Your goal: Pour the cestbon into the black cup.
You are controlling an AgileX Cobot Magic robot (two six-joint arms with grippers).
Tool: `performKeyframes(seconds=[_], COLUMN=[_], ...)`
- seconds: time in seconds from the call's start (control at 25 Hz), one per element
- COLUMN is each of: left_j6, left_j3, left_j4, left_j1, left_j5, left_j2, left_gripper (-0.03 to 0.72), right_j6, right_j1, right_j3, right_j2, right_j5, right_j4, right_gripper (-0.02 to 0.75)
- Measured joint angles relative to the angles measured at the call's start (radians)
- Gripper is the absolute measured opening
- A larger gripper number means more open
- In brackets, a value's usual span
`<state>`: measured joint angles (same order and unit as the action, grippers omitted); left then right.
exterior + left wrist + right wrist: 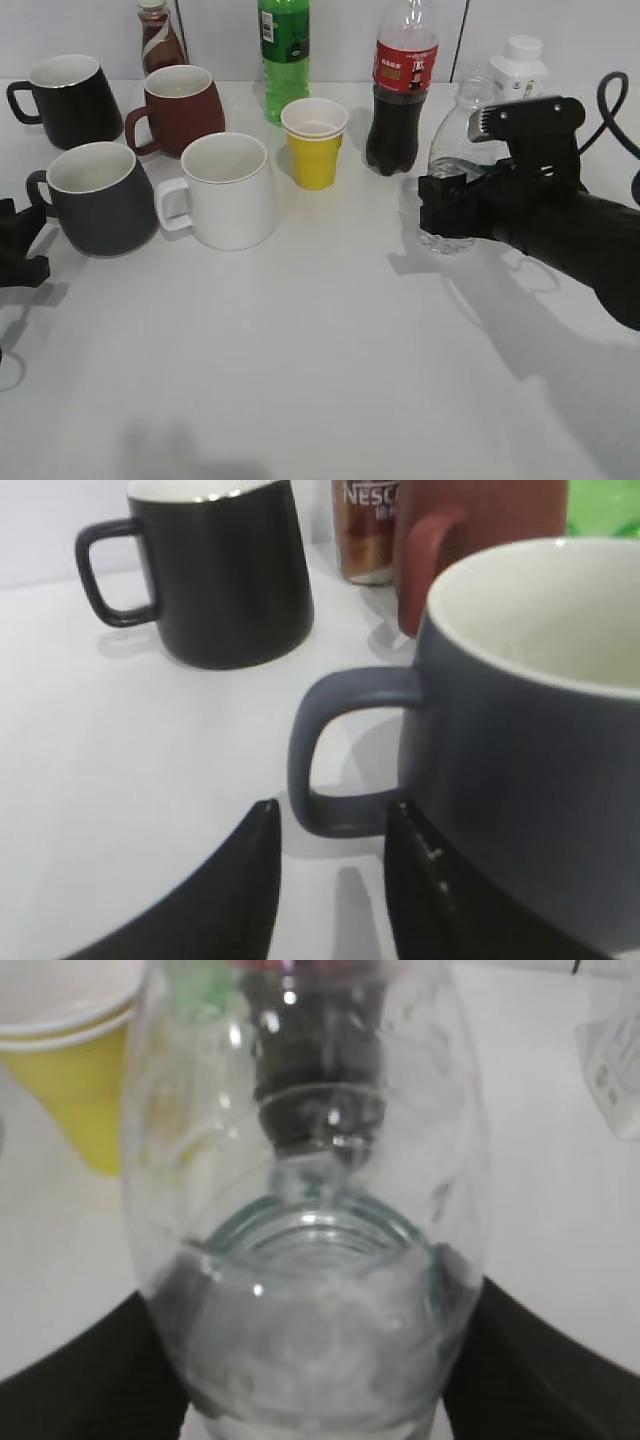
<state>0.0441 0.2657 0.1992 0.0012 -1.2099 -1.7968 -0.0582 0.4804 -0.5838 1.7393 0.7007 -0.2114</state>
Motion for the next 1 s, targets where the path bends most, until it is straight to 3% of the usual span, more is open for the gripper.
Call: performKeyframes(seconds=[0.08, 0.32, 0.52, 0.64, 0.8, 1.0], left_j6=[0.0, 0.0, -0.076, -0.164, -0.198, -0.205], left_j3=[-0.009, -0.02, -0.02, 0.0, 0.101, 0.269], left_j4=[0.0, 0.0, 0.001, 0.011, 0.009, -0.066], left_j1=[0.0, 0.0, 0.0, -0.007, -0.058, -0.126], left_j5=[0.0, 0.008, 0.22, 0.553, 1.085, 1.558], left_j2=[0.015, 0.123, 0.403, 0.643, 1.012, 1.319], left_gripper=[0.269, 0.274, 0.276, 0.293, 0.347, 0.479], right_j6=[0.002, -0.032, -0.076, -0.105, -0.117, -0.118], right_j1=[0.0, 0.0, 0.0, 0.0, 0.0, 0.0], right_j3=[0.016, 0.026, 0.024, -0.002, -0.043, -0.049], right_j2=[0.003, -0.021, -0.203, -0.37, -0.622, -0.932], right_j5=[0.033, 0.09, 0.039, -0.165, -0.496, -0.921], right_j4=[0.001, 0.002, 0.015, 0.074, 0.133, 0.139], right_gripper=[0.488, 0.648, 0.66, 0.66, 0.66, 0.659])
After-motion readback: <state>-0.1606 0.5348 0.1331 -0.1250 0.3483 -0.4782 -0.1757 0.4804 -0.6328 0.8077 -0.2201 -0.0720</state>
